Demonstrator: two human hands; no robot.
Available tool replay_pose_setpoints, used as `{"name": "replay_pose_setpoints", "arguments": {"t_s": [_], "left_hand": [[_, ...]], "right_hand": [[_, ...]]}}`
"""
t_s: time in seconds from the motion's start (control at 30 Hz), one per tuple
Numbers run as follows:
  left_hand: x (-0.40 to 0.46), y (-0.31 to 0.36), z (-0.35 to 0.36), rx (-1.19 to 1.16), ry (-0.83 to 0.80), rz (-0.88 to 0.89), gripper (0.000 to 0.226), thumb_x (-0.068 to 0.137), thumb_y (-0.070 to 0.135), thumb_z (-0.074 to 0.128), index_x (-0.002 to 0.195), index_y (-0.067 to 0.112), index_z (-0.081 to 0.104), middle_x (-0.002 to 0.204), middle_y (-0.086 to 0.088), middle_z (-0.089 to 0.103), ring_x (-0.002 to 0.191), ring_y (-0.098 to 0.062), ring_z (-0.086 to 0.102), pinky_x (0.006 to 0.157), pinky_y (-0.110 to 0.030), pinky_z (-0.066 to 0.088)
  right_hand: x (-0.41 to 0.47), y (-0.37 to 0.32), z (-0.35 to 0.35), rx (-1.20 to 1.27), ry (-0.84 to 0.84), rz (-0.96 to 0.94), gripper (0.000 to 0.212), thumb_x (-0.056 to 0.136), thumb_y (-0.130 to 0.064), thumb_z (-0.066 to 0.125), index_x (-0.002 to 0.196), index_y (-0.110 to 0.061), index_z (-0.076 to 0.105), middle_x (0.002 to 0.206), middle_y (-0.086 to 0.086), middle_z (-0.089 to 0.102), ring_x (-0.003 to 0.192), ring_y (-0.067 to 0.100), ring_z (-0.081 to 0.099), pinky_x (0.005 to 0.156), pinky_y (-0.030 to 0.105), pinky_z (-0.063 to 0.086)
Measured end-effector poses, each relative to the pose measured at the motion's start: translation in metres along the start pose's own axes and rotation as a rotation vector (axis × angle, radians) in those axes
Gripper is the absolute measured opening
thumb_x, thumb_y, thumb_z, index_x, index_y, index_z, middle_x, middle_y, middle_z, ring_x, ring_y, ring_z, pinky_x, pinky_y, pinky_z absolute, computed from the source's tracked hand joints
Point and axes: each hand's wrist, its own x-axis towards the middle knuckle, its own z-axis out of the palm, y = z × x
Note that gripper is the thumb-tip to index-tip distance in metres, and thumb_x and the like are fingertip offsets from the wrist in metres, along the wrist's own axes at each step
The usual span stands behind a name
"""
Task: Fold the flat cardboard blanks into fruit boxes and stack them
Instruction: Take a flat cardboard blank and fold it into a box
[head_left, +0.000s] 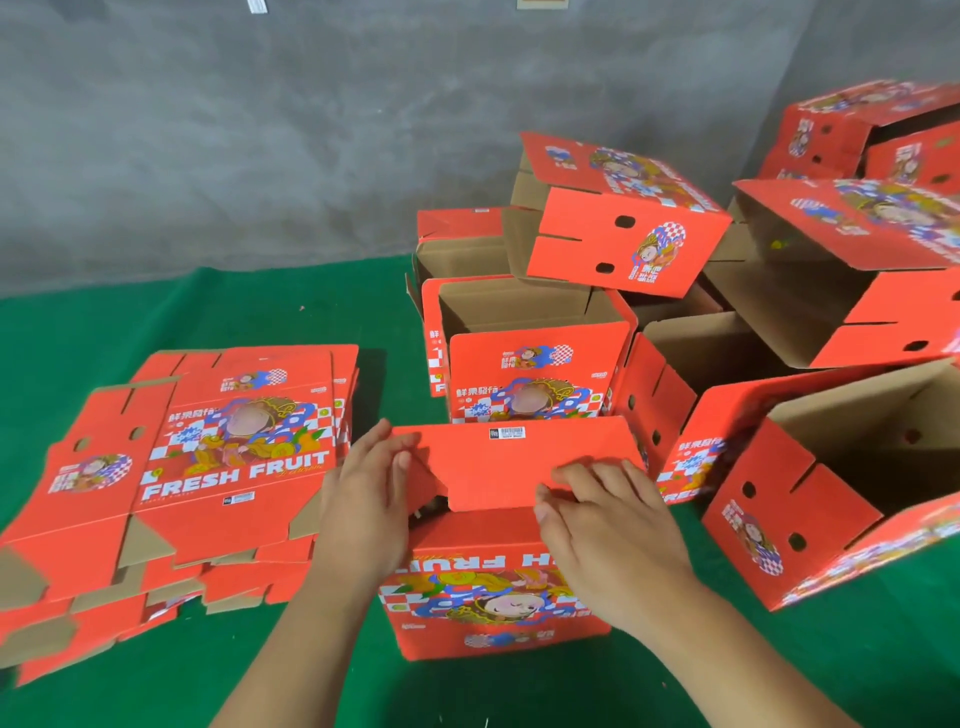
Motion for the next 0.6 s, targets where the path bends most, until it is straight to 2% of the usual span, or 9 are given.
{"name": "replay_pose_setpoints", "arguments": {"t_s": [0.07,0.13,0.3,0.37,0.4,0.5,0.53,0.6], "left_hand": [[0.001,0.001,0.0,0.0,0.013,0.006,0.032,0.108,0.018,0.044,0.125,0.015,0.071,0.146,-0.01,0.056,0.142,-0.024,0.045,0.118,-0.05,0.033],[0.002,0.001,0.0,-0.024,0.024,0.002,0.032,0.108,0.018,0.044,0.124,0.013,0.071,0.142,-0.011,0.058,0.141,-0.024,0.046,0.117,-0.051,0.034],[0.002,0.0,0.002,-0.044,0.058,0.017,0.028,0.106,0.016,0.049,0.122,0.013,0.072,0.137,-0.009,0.06,0.137,-0.021,0.049,0.116,-0.047,0.036],[0.001,-0.002,0.002,-0.069,0.107,0.026,0.027,0.106,0.014,0.049,0.12,0.012,0.071,0.131,-0.006,0.063,0.129,-0.02,0.053,0.113,-0.045,0.04],[0.0,-0.003,0.002,-0.089,0.132,0.031,0.026,0.106,0.014,0.049,0.12,0.012,0.071,0.126,-0.003,0.064,0.124,-0.017,0.055,0.111,-0.045,0.042],[-0.003,-0.004,0.003,-0.138,0.216,0.042,0.024,0.104,0.007,0.051,0.115,0.014,0.071,0.116,0.002,0.065,0.113,-0.01,0.055,0.105,-0.043,0.045],[-0.003,-0.004,0.004,-0.148,0.241,0.05,0.024,0.103,0.004,0.051,0.112,0.015,0.071,0.114,0.003,0.066,0.112,-0.009,0.056,0.104,-0.042,0.046],[-0.004,-0.003,0.004,-0.174,0.271,0.067,0.026,0.103,0.002,0.051,0.109,0.017,0.071,0.112,0.005,0.066,0.112,-0.01,0.057,0.102,-0.04,0.046]], "right_hand": [[0.005,-0.005,0.0,-0.024,-0.095,0.014,0.074,0.098,-0.052,0.003,0.126,-0.036,0.069,0.136,-0.016,0.056,0.128,0.02,0.047,0.121,0.045,0.022],[0.01,-0.006,0.001,-0.003,-0.15,0.035,0.085,0.091,-0.054,-0.008,0.131,-0.036,0.065,0.145,-0.018,0.047,0.137,0.017,0.037,0.124,0.044,0.011],[0.018,-0.01,0.004,0.026,-0.196,0.071,0.092,0.086,-0.055,-0.009,0.118,-0.028,0.073,0.146,-0.013,0.039,0.134,0.019,0.032,0.123,0.047,0.004],[0.018,-0.011,0.004,0.009,-0.142,0.055,0.086,0.089,-0.055,-0.004,0.113,-0.028,0.074,0.142,-0.012,0.044,0.13,0.02,0.039,0.122,0.045,0.012],[0.016,-0.01,0.004,0.005,-0.081,0.044,0.079,0.093,-0.054,0.003,0.107,-0.028,0.077,0.14,-0.012,0.05,0.128,0.02,0.044,0.119,0.043,0.021],[0.004,-0.004,0.009,0.209,0.245,0.003,0.045,0.097,-0.042,0.04,0.083,-0.024,0.079,0.122,-0.011,0.07,0.109,0.023,0.062,0.097,0.039,0.049],[0.001,0.0,0.011,0.314,0.338,-0.008,0.035,0.094,-0.037,0.048,0.083,-0.022,0.078,0.114,-0.011,0.073,0.103,0.022,0.064,0.09,0.039,0.052],[0.0,0.005,0.009,0.455,0.362,-0.003,0.021,0.093,-0.031,0.054,0.089,-0.023,0.074,0.104,-0.013,0.068,0.097,0.019,0.062,0.083,0.04,0.054]]}}
